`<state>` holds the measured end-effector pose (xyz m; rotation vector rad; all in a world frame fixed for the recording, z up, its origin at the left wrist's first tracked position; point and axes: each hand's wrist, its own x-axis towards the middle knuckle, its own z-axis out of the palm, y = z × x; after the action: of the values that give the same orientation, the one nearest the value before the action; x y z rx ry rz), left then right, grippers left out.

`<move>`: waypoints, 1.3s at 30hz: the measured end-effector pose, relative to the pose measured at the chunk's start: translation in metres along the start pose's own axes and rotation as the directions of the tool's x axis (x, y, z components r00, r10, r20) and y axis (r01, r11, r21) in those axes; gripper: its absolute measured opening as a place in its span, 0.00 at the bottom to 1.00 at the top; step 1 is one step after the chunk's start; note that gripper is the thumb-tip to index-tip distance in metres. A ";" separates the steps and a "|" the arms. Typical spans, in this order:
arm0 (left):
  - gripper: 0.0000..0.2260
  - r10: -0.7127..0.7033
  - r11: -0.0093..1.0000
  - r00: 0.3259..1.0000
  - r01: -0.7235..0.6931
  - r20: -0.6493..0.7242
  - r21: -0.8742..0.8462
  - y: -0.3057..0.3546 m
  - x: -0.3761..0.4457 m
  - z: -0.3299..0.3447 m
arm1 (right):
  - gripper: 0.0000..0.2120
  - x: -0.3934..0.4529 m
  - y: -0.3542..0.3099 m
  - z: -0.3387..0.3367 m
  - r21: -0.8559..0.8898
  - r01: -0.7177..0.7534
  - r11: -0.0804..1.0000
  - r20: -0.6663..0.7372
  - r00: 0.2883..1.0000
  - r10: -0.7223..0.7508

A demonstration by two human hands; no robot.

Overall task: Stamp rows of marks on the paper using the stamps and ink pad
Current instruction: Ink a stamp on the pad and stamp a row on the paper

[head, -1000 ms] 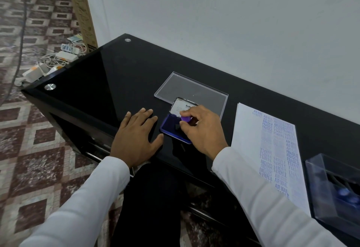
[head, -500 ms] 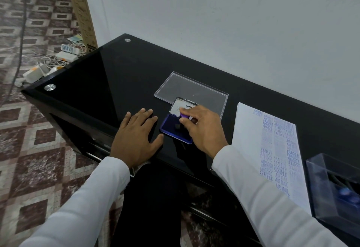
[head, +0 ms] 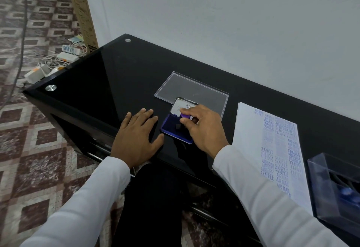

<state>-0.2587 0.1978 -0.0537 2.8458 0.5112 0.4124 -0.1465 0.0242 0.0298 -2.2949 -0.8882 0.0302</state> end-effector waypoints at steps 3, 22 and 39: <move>0.33 -0.007 1.000 1.000 0.007 0.008 0.014 0.000 0.001 0.000 | 0.15 0.001 0.001 0.001 0.009 0.003 1.000 0.002 1.000 -0.003; 0.33 -0.009 1.000 1.000 0.009 0.003 0.016 0.001 0.001 0.000 | 0.15 0.001 0.001 -0.001 0.032 -0.003 0.999 0.016 1.000 0.003; 0.32 -0.008 1.000 1.000 0.008 0.003 0.000 0.000 0.000 -0.001 | 0.13 -0.001 0.003 -0.002 0.076 0.003 0.997 0.006 1.000 -0.003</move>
<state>-0.2592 0.1976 -0.0523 2.8435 0.5216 0.4065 -0.1448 0.0212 0.0298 -2.2237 -0.8790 0.0686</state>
